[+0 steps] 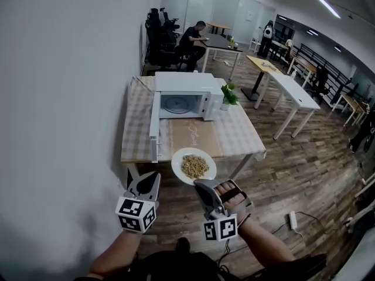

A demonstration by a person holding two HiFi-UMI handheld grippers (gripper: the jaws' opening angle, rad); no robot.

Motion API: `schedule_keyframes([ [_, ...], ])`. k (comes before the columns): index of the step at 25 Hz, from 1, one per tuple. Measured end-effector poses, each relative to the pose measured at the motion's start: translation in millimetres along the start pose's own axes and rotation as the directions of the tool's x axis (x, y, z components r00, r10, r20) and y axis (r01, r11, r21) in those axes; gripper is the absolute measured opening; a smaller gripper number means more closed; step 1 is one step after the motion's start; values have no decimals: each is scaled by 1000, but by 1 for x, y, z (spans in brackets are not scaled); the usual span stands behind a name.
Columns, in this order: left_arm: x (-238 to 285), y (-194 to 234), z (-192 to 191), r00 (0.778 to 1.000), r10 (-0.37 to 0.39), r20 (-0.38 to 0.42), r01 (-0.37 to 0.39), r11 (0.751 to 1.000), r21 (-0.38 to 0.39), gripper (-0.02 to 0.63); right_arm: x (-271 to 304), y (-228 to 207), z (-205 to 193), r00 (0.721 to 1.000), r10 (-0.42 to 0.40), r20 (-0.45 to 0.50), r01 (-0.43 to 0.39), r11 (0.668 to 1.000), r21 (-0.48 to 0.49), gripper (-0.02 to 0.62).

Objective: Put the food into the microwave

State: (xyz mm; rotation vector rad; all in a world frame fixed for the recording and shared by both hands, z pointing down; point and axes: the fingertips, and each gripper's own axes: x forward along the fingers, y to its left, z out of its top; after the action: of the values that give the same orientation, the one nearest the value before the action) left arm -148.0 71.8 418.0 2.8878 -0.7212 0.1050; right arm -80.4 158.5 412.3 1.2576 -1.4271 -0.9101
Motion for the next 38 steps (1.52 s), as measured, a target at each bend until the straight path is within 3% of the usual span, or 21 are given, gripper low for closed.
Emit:
schedule_keyframes([
  [7,36,1,-1,1000,18,-23,-17,1000,11,9,25,-14,-33,999,-4,40,3,1000,11,20],
  [11,55,0,5,997,70,-27,-67,994,84,9,37,-20,-52,998,5,69,-5,1000,4,20],
  [14,68,5,4,992,117,-46,-114,991,70,9,45,-24,-67,996,5,93,-5,1000,-2,20],
  [21,96,-10,13,993,118,-24,-117,992,46,9,52,-37,-96,990,14,137,-12,1000,-19,20],
  [28,113,1,11,984,167,-58,-166,986,22,9,71,-46,-100,985,12,172,-15,1000,13,20],
  [34,135,17,23,996,93,-1,-93,996,-18,9,107,-48,-108,988,20,152,-22,1000,12,20],
  [38,150,35,29,996,91,3,-91,996,13,9,131,-55,-112,992,22,126,-24,1000,14,20],
])
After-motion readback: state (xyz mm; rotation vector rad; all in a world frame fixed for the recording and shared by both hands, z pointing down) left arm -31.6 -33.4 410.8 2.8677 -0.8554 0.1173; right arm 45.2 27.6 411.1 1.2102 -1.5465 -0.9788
